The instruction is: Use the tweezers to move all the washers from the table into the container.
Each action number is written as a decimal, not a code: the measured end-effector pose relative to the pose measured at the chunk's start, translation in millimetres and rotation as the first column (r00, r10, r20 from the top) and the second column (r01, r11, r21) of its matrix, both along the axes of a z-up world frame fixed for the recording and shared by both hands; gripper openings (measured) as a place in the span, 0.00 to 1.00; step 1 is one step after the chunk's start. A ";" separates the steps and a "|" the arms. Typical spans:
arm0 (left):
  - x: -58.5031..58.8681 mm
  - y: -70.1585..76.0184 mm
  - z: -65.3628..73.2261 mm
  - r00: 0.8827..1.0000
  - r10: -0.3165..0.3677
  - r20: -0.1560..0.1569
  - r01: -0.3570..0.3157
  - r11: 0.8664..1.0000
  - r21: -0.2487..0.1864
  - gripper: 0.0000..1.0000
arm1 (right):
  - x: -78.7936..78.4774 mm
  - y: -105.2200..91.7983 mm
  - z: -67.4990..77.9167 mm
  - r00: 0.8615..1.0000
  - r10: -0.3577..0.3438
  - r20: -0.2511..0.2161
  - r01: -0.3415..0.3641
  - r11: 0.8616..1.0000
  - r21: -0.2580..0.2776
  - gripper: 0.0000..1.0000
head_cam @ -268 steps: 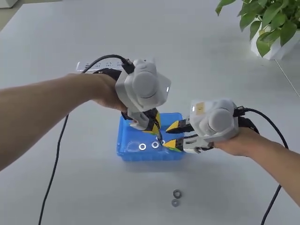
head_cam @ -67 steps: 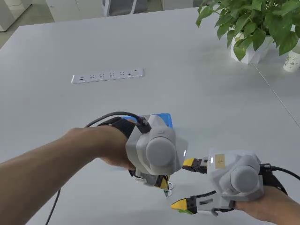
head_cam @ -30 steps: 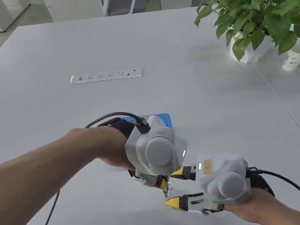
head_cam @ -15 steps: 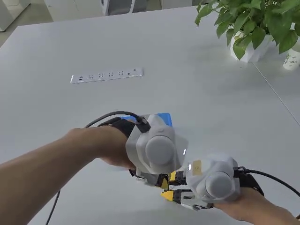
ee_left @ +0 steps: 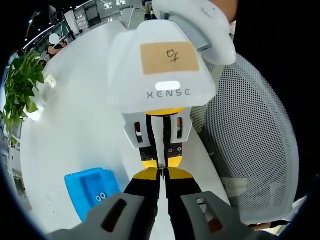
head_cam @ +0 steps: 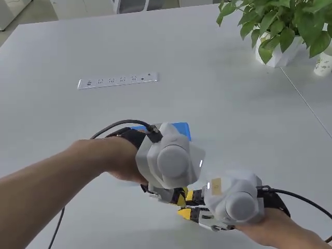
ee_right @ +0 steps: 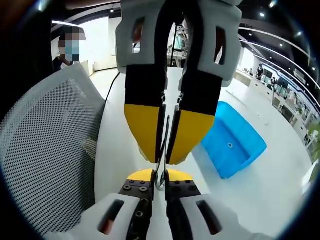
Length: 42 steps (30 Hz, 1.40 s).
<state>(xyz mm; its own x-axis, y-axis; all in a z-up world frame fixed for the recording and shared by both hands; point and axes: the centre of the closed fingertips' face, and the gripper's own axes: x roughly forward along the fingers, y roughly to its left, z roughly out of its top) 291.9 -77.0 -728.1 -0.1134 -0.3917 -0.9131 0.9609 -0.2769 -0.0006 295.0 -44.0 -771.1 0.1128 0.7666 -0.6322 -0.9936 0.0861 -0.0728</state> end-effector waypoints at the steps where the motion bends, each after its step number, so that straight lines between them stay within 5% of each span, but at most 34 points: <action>1: -0.1 -0.1 0.0 1.000 0.000 0.000 0.000 1.000 -0.001 0.07 | 0.0 0.3 0.4 1.000 0.002 0.005 -0.002 1.000 0.000 0.08; 13: 1.3 2.8 1.8 1.000 0.024 0.007 -0.024 0.999 -0.031 0.09 | -0.2 -1.5 -1.2 1.000 -0.012 -0.017 0.013 1.000 0.004 0.06; 29: 9.3 21.5 16.6 0.988 0.157 -0.010 -0.157 0.981 -0.113 0.20 | 2.4 -4.6 2.1 1.000 -0.014 -0.014 0.014 1.000 -0.003 0.07; 37: 10.4 31.3 21.3 0.967 0.250 -0.056 -0.256 0.951 -0.174 0.26 | 7.1 -2.5 16.9 1.000 -0.009 0.001 0.009 1.000 -0.001 0.07; 42: 13.1 40.9 26.4 0.944 0.320 -0.084 -0.331 0.916 -0.225 0.32 | 12.0 -2.0 30.0 1.000 0.001 0.008 -0.001 1.000 0.001 0.07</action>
